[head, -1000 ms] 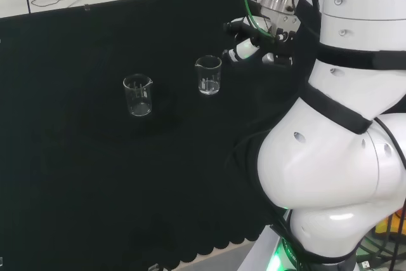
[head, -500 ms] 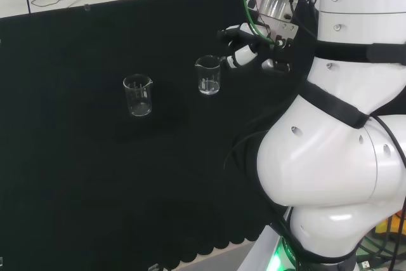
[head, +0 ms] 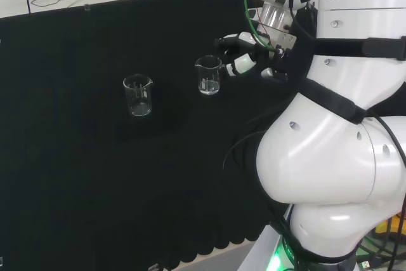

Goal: Pick up the beaker on the right.

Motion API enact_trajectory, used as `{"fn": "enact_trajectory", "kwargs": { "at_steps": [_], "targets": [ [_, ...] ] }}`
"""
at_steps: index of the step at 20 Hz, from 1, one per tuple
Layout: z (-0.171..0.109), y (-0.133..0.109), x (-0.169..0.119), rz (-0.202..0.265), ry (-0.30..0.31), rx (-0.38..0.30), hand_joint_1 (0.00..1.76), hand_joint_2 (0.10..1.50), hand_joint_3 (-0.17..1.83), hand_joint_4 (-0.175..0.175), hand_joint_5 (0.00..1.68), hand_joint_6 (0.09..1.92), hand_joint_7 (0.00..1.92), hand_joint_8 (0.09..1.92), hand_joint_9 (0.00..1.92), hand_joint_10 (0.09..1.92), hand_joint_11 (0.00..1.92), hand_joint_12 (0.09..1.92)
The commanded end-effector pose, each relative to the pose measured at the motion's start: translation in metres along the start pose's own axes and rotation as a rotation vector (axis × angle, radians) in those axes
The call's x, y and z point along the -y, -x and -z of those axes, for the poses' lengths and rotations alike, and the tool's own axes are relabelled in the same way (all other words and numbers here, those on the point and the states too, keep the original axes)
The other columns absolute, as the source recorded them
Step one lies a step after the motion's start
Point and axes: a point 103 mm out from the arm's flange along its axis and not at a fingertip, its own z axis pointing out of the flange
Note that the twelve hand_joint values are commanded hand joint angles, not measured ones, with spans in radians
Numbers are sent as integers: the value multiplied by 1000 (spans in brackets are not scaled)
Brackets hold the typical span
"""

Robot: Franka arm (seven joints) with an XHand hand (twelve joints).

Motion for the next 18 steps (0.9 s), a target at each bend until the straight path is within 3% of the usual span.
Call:
{"fn": "enact_trajectory", "kwargs": {
  "at_steps": [1, 18],
  "targets": [
    [-6, 4, -10, 24, 56, -29, 811, 534, 537, -30, 353, 87, 207, 651, 351, 626, 20, 1397],
    [-36, 13, -28, 66, 56, -103, 823, 534, 538, -34, 401, 87, 250, 672, 364, 635, 8, 1390]
  ]
}}
